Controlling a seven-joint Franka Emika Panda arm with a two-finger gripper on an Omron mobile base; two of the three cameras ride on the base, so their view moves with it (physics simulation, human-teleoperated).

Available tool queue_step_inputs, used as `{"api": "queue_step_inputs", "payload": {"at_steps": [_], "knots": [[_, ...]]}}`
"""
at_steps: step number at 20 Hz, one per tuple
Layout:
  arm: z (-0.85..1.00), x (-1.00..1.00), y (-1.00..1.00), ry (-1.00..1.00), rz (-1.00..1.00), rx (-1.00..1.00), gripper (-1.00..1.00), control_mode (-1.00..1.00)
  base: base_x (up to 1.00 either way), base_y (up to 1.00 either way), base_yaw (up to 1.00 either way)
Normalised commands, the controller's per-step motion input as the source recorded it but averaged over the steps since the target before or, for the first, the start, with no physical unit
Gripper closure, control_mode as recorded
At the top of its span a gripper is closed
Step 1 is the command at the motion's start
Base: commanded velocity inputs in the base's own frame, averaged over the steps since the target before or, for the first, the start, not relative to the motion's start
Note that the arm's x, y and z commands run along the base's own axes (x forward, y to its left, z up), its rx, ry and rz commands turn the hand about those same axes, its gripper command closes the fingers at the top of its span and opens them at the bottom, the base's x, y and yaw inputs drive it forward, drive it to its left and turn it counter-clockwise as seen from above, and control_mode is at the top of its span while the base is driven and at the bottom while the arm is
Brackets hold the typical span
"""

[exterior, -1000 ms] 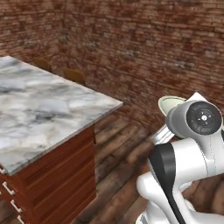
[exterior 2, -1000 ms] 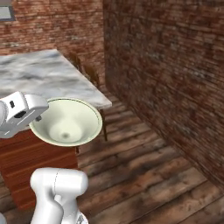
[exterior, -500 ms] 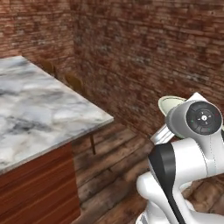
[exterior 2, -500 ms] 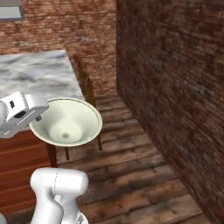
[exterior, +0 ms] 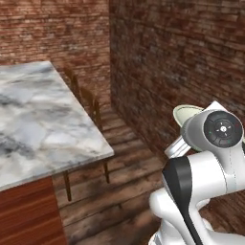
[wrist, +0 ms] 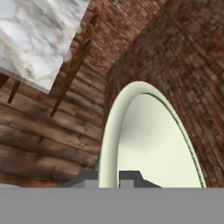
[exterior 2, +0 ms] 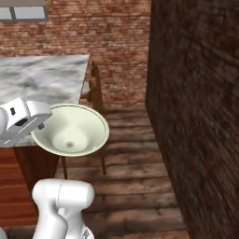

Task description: Pick up the bowls from the cabinet and place each bowl in front of a stool on the dining counter.

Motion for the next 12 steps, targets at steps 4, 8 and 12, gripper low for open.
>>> {"api": "queue_step_inputs", "payload": {"at_steps": [4,8,12], "knots": [[0.0,0.0,0.0,0.0,0.0,0.0,1.0,1.0,1.0,-0.95,0.45],[0.0,0.0,0.0,0.0,0.0,0.0,1.0,1.0,1.0,-0.97,0.45],[0.0,0.0,0.0,0.0,0.0,0.0,1.0,1.0,0.94,-1.0,0.42]]}}
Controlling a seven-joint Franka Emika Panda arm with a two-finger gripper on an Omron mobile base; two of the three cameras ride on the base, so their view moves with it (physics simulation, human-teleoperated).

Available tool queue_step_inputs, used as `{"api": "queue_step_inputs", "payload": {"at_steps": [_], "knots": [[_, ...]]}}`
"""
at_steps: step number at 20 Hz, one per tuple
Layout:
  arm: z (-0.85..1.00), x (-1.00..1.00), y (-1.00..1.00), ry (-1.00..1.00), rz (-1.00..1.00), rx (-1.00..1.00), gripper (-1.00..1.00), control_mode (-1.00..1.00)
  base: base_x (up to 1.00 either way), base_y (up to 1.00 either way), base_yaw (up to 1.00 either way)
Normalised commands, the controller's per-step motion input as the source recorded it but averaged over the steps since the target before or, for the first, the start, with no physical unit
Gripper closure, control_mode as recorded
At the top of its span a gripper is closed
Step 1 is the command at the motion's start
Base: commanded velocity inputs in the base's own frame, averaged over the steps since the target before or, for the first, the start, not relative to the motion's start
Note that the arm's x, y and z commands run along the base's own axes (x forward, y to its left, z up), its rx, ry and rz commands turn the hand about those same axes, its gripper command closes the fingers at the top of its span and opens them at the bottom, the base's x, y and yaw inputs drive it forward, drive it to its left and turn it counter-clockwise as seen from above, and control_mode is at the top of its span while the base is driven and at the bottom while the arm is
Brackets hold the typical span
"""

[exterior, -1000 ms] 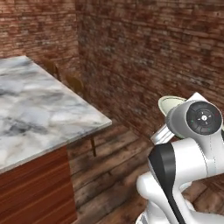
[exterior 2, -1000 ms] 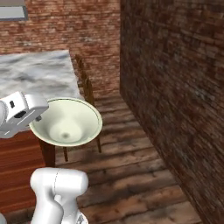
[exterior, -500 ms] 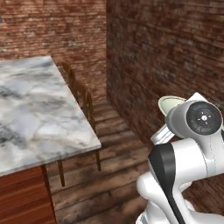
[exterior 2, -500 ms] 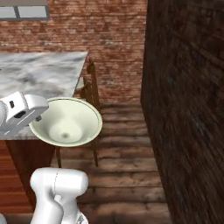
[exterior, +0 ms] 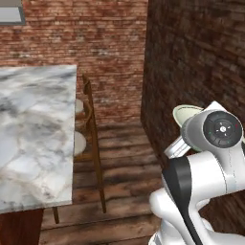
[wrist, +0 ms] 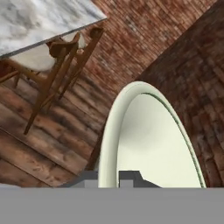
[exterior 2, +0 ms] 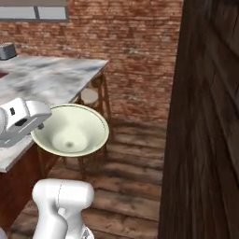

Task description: Pick up the bowls from the cabinet and place each bowl in front of a stool on the dining counter.

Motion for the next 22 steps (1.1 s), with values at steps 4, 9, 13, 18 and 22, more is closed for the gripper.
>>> {"api": "queue_step_inputs", "payload": {"at_steps": [4,9,13,18,22], "knots": [[0.0,0.0,0.0,0.0,0.0,0.0,1.0,1.0,0.99,-0.89,0.38],[0.0,0.0,0.0,0.0,0.0,0.0,1.0,1.0,1.0,-0.51,0.32],[0.0,0.0,0.0,0.0,0.0,0.0,1.0,1.0,1.0,-0.36,0.28],[0.0,0.0,0.0,0.0,0.0,0.0,1.0,1.0,1.0,-0.58,0.33],[0.0,0.0,0.0,0.0,0.0,0.0,1.0,1.0,1.0,-0.84,0.35]]}}
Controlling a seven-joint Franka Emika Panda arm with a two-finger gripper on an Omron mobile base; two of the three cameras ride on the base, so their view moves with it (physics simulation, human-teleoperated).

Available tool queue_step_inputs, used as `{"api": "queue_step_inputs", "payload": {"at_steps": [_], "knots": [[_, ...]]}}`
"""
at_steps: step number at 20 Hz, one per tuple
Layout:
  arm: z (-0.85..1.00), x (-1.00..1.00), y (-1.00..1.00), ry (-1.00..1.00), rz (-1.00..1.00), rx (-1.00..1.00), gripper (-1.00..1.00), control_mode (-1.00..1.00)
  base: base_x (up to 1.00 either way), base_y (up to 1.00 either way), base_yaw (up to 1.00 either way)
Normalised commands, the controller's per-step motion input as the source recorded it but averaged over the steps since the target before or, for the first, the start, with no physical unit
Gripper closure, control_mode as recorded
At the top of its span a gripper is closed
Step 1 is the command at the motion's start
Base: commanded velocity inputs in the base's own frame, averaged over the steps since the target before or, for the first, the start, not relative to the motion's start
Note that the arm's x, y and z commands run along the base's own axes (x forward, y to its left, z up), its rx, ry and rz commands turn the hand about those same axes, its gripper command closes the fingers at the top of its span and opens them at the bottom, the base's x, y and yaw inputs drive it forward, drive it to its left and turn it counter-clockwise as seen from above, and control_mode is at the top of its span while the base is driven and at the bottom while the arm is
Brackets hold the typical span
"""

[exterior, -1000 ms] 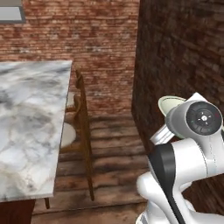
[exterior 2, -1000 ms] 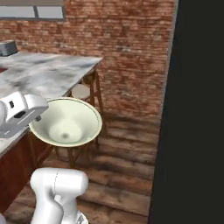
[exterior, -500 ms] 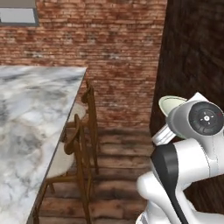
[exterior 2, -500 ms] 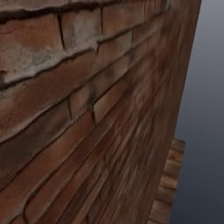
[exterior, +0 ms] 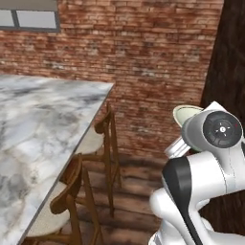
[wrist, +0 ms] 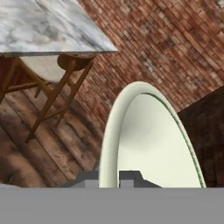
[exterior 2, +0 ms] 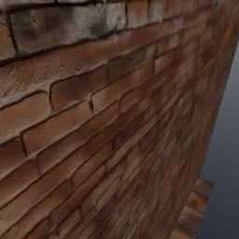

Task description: Pick up the bowls from the cabinet and place each bowl in front of a stool on the dining counter.

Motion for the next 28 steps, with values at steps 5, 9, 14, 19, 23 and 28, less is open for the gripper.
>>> {"api": "queue_step_inputs", "payload": {"at_steps": [5,9,14,19,23,28], "knots": [[0.0,0.0,0.0,0.0,0.0,0.0,1.0,1.0,1.0,-0.75,0.35],[0.0,0.0,0.0,0.0,0.0,0.0,1.0,1.0,1.0,-0.56,0.37],[0.0,0.0,0.0,0.0,0.0,0.0,1.0,1.0,1.0,-0.3,0.42],[0.0,0.0,0.0,0.0,0.0,0.0,1.0,1.0,0.98,-0.19,0.49],[0.0,0.0,0.0,0.0,0.0,0.0,1.0,1.0,0.97,0.06,0.51],[0.0,0.0,0.0,0.0,0.0,0.0,1.0,1.0,0.82,0.39,0.55]]}}
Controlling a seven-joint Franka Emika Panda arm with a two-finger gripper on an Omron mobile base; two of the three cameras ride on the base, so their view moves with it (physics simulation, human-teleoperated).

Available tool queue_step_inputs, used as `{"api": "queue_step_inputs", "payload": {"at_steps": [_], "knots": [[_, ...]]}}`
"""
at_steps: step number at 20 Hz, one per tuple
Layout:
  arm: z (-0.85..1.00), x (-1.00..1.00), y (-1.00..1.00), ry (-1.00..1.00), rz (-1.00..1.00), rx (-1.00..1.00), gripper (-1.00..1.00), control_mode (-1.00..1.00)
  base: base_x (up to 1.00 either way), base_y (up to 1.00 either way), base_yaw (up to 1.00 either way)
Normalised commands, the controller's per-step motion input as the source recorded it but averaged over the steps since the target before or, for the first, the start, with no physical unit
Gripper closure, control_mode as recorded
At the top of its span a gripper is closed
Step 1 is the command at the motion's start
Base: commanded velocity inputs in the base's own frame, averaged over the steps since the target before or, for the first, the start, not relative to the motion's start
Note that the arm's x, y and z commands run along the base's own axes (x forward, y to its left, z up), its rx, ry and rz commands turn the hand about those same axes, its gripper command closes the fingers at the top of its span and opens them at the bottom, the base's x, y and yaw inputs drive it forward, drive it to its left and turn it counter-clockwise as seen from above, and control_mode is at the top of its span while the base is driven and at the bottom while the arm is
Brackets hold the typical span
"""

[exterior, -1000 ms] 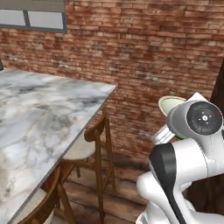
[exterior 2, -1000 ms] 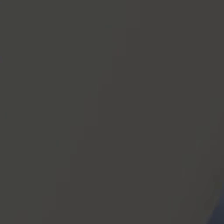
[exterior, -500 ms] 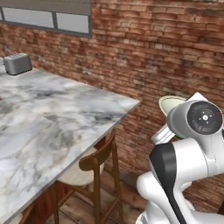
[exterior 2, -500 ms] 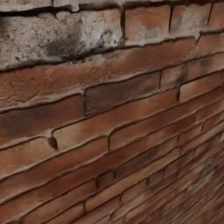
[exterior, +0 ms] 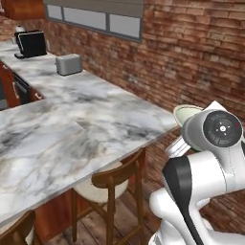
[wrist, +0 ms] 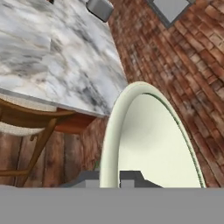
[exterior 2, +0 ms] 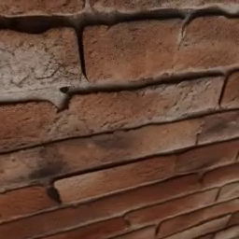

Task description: Pick up the bowls from the cabinet and place each bowl in front of a stool on the dining counter.

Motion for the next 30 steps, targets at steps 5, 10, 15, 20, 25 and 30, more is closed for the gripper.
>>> {"api": "queue_step_inputs", "payload": {"at_steps": [5,10,15,20,25,30], "knots": [[0.0,0.0,0.0,0.0,0.0,0.0,1.0,1.0,0.95,0.24,0.56],[0.0,0.0,0.0,0.0,0.0,0.0,1.0,1.0,1.0,0.24,0.55],[0.0,0.0,0.0,0.0,0.0,0.0,1.0,1.0,1.0,0.29,0.53],[0.0,0.0,0.0,0.0,0.0,0.0,1.0,1.0,0.98,0.33,0.46],[0.0,0.0,0.0,0.0,0.0,0.0,1.0,1.0,0.7,0.28,0.25],[-0.01,0.19,0.01,0.0,0.0,0.0,1.0,-1.0,0.19,0.06,0.0]]}}
